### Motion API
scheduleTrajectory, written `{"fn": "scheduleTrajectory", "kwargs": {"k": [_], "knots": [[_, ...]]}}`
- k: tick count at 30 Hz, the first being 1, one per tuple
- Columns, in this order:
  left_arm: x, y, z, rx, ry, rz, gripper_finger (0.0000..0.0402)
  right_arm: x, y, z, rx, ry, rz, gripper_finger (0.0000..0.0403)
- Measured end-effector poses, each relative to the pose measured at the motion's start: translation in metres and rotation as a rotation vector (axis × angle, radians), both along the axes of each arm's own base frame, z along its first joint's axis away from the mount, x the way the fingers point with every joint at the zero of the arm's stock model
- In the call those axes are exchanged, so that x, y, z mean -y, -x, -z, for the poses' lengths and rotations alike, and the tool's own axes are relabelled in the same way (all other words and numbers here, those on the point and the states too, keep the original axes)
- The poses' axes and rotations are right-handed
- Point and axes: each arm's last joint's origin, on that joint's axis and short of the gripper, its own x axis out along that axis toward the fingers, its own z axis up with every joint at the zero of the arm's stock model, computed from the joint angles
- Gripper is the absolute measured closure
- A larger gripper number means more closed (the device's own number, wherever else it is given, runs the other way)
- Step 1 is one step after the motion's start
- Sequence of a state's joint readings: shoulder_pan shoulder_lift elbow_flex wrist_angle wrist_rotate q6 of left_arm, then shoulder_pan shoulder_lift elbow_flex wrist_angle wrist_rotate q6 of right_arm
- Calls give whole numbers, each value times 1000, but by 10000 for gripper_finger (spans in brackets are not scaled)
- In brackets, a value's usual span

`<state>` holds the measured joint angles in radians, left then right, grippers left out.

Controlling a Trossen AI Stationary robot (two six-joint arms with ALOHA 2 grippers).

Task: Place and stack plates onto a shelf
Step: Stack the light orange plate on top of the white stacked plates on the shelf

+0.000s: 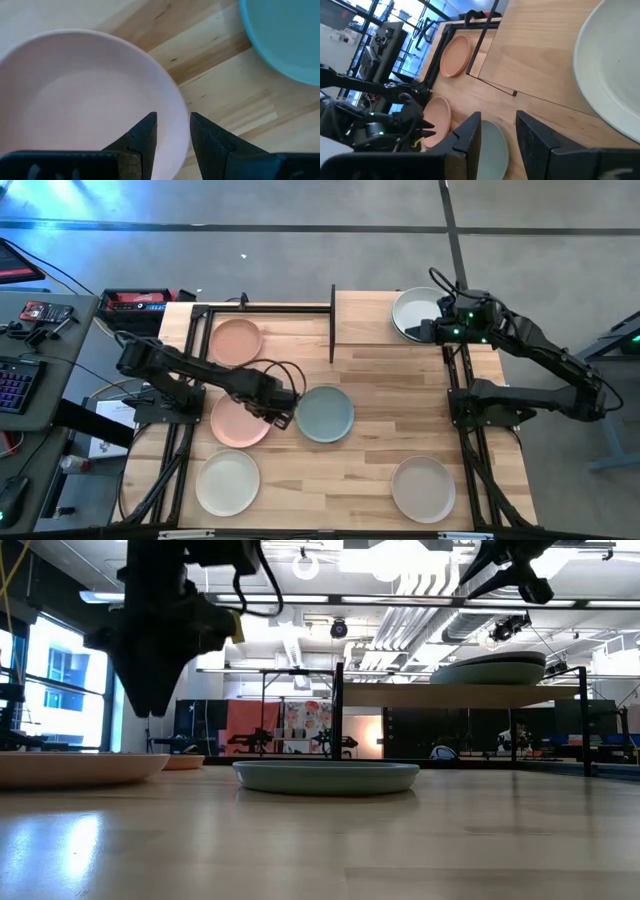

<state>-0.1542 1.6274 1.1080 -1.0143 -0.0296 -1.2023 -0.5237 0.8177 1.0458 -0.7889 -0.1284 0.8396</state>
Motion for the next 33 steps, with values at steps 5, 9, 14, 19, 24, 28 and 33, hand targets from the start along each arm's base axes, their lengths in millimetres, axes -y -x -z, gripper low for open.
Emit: {"fn": "scheduleTrajectory", "kwargs": {"k": [5,9,14,19,24,28,33], "knots": [[3,-12,15,15,2,-4,296,-2,-1,0,-4,9,-22,300],[4,-18,26,5,-4,-14,296,-4,-2,0,-5,11,-36,300],[4,-20,38,-42,-13,-39,296,-6,-2,1,-14,5,-48,300],[6,-22,48,-77,-20,-38,296,-8,-3,1,-19,2,-63,300],[8,-23,58,-111,-27,-36,296,-9,-4,1,-19,4,-76,300],[10,-23,62,-126,-26,3,311,-10,-4,1,-19,5,-82,300],[14,-22,61,-132,-25,74,352,-10,-4,1,-19,5,-80,300]]}}
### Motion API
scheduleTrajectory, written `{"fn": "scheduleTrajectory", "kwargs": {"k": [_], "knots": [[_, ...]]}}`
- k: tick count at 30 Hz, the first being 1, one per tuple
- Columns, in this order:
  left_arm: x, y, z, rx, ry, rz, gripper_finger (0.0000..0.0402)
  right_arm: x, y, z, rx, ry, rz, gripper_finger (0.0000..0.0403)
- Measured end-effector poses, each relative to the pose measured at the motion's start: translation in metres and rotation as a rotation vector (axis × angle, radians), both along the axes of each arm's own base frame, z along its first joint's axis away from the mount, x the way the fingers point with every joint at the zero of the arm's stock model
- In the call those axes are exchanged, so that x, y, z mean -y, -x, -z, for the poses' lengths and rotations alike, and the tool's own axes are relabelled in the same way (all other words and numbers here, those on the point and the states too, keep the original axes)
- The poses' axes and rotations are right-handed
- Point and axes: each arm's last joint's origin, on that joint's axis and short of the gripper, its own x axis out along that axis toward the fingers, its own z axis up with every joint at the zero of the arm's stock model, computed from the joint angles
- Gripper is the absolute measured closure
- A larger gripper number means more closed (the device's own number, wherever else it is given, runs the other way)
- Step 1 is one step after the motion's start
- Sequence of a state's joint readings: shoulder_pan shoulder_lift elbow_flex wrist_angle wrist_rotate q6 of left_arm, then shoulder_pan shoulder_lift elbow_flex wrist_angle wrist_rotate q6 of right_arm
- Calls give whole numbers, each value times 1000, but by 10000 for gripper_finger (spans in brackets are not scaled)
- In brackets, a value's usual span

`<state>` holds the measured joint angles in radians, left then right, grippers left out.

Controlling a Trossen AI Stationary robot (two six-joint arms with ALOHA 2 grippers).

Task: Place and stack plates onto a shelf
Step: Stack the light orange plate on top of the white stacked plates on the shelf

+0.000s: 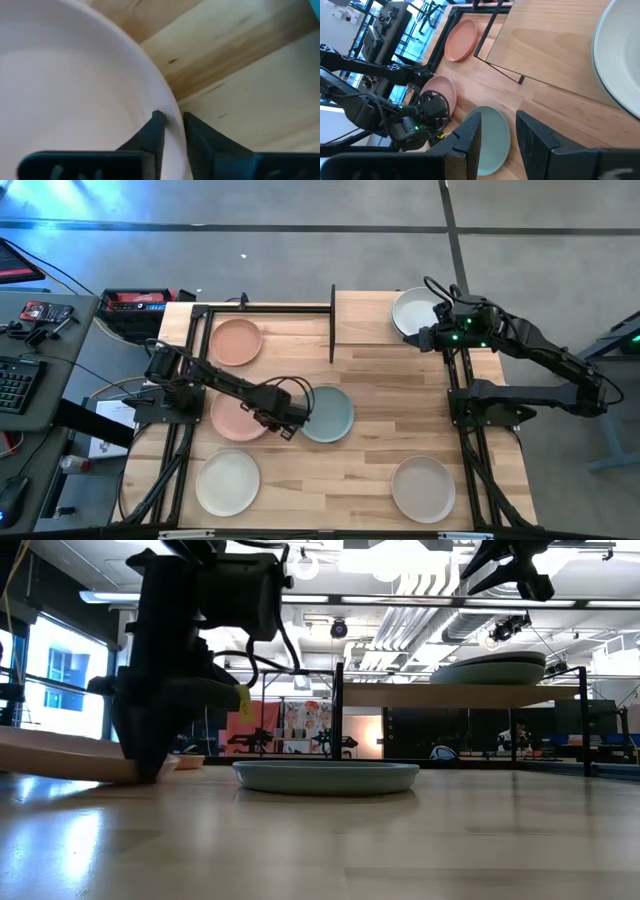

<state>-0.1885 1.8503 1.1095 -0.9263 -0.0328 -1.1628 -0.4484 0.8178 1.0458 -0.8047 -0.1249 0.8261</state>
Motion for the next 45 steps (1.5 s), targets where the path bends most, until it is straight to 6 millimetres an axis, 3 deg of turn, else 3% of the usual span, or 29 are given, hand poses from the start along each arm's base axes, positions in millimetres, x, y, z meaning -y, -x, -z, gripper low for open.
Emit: {"fn": "scheduleTrajectory", "kwargs": {"k": [5,11,22,33,45], "knots": [[6,3,-2,-20,5,73,388,0,0,0,0,1,-1,300],[16,4,-11,-61,11,171,398,1,0,0,-9,26,4,300],[33,-16,-61,-17,-40,546,400,0,0,0,-7,23,-6,300],[35,-26,-107,-30,-121,899,400,-2,-1,0,3,-10,-10,300],[32,-30,-133,-150,-243,1422,399,-21,-19,5,-20,-92,-7,300]]}}
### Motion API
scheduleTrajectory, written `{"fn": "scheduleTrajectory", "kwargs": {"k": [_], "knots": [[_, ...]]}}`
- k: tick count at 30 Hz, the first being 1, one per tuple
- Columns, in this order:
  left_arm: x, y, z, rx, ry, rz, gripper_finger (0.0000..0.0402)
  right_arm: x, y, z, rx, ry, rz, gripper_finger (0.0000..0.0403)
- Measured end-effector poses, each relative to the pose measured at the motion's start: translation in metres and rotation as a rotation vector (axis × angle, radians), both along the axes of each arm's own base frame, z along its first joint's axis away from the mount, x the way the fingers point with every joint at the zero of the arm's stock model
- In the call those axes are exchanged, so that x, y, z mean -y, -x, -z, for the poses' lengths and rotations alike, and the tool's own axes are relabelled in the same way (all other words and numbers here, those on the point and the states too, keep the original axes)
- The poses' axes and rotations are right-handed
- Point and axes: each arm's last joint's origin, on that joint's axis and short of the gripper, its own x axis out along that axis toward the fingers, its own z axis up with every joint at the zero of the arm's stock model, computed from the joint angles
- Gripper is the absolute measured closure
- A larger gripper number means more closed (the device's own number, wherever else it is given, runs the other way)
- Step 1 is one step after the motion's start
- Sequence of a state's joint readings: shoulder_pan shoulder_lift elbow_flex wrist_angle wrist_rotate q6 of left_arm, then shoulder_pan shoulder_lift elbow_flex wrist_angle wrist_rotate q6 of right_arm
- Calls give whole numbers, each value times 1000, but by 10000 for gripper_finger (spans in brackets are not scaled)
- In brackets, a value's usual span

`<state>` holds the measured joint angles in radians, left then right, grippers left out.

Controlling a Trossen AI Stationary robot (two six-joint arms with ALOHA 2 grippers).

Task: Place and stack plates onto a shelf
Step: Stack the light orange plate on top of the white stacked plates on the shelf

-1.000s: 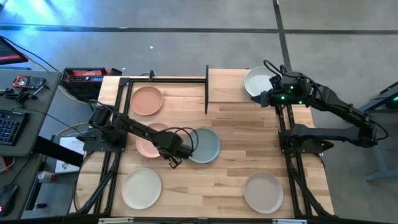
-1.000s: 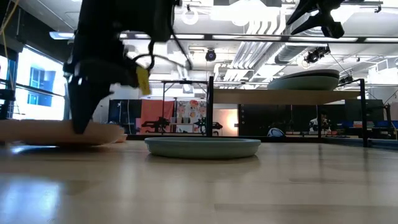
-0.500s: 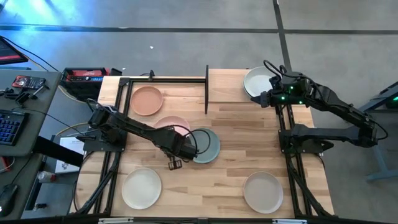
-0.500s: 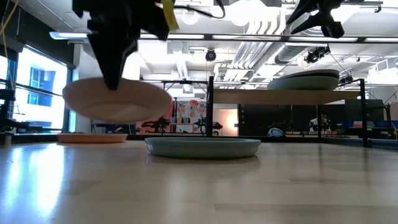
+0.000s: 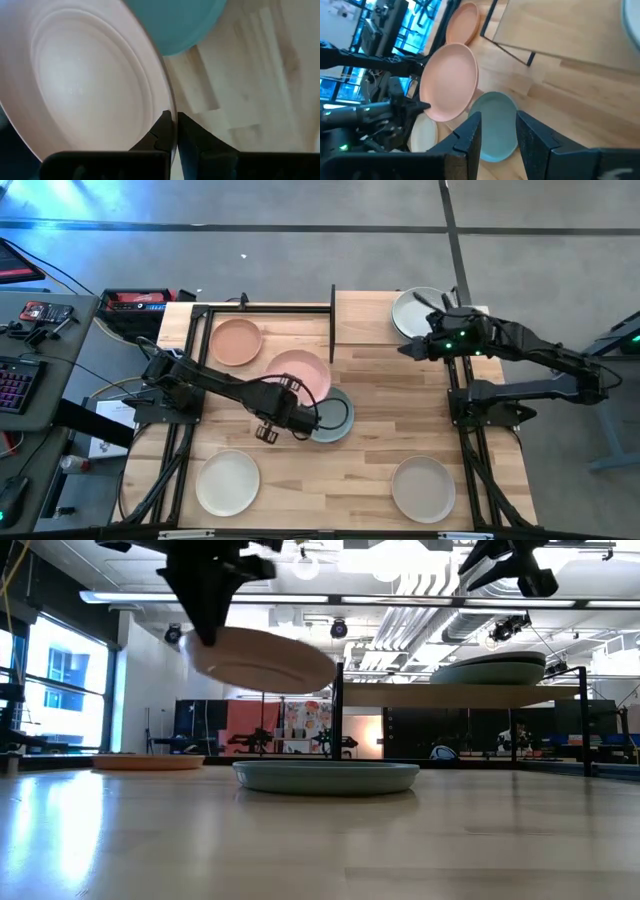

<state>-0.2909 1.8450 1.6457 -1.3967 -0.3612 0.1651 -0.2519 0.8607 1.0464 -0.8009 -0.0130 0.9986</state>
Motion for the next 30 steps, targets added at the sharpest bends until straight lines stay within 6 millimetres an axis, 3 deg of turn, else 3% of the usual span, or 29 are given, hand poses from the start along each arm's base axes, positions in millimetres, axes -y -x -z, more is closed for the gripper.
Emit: {"fn": "scheduleTrajectory", "kwargs": {"k": [12,30], "knots": [[-3,-6,-12,-81,-190,391,397,-20,-56,19,-33,-25,5,300],[5,-17,-15,15,-302,494,397,-24,-96,49,-137,-9,45,300]]}}
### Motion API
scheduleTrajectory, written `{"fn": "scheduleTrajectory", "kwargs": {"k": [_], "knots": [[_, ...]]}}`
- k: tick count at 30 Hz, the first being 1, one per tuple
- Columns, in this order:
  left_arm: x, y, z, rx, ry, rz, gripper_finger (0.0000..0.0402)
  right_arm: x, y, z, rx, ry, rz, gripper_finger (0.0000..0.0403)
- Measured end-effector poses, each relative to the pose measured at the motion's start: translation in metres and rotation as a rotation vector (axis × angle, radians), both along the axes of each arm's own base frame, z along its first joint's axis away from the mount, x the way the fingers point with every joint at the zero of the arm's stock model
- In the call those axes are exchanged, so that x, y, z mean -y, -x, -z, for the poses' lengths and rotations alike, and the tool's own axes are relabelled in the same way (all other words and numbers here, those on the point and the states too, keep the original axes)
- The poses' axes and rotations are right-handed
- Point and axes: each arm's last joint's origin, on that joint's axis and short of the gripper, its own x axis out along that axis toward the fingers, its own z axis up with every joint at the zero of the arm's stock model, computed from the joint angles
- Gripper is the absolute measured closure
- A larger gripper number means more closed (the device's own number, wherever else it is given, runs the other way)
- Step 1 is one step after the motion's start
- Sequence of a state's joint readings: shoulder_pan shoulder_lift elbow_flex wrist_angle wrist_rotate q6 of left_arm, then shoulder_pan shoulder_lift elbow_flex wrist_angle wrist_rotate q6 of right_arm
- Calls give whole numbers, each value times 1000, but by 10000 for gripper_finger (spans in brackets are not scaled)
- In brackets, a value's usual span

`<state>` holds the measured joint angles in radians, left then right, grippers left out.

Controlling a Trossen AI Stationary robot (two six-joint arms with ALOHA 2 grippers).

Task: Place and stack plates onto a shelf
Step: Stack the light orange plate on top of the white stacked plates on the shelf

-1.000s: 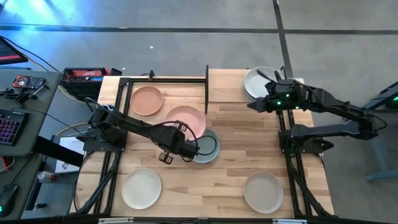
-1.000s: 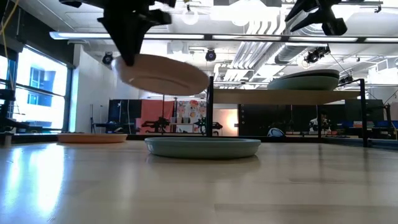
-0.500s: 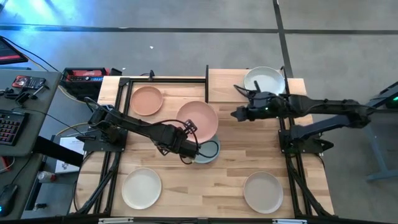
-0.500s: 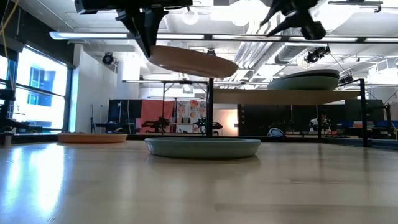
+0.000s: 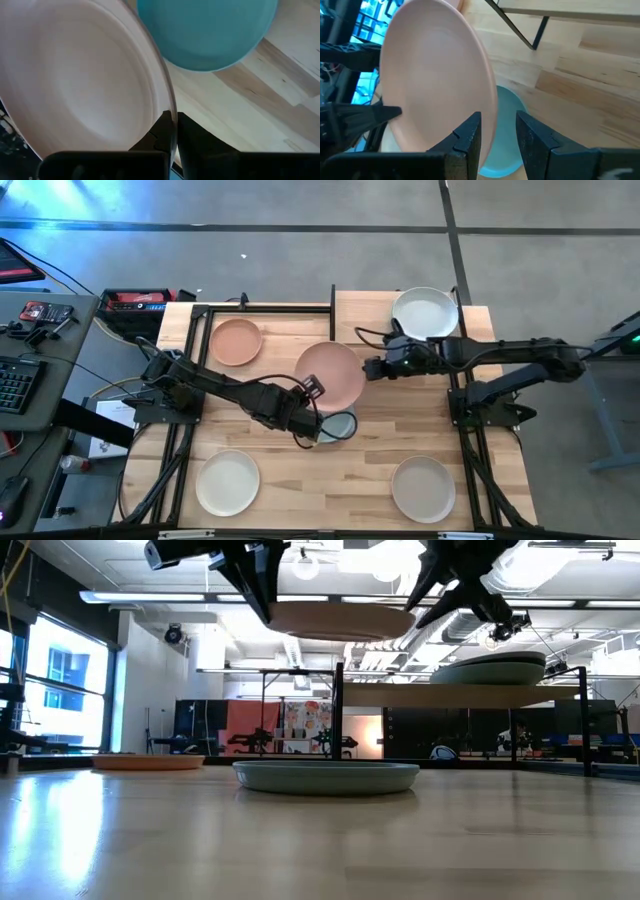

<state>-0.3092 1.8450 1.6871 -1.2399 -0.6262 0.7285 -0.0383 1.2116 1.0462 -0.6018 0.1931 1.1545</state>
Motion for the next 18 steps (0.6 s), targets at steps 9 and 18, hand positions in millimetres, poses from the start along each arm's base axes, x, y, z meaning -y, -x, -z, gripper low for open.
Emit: {"fn": "scheduleTrajectory", "kwargs": {"k": [9,18], "knots": [[1,-5,-1,48,13,6,397,0,-3,3,-6,-27,30,300],[3,-11,-3,106,26,31,397,0,-4,5,-8,-38,39,373]]}}
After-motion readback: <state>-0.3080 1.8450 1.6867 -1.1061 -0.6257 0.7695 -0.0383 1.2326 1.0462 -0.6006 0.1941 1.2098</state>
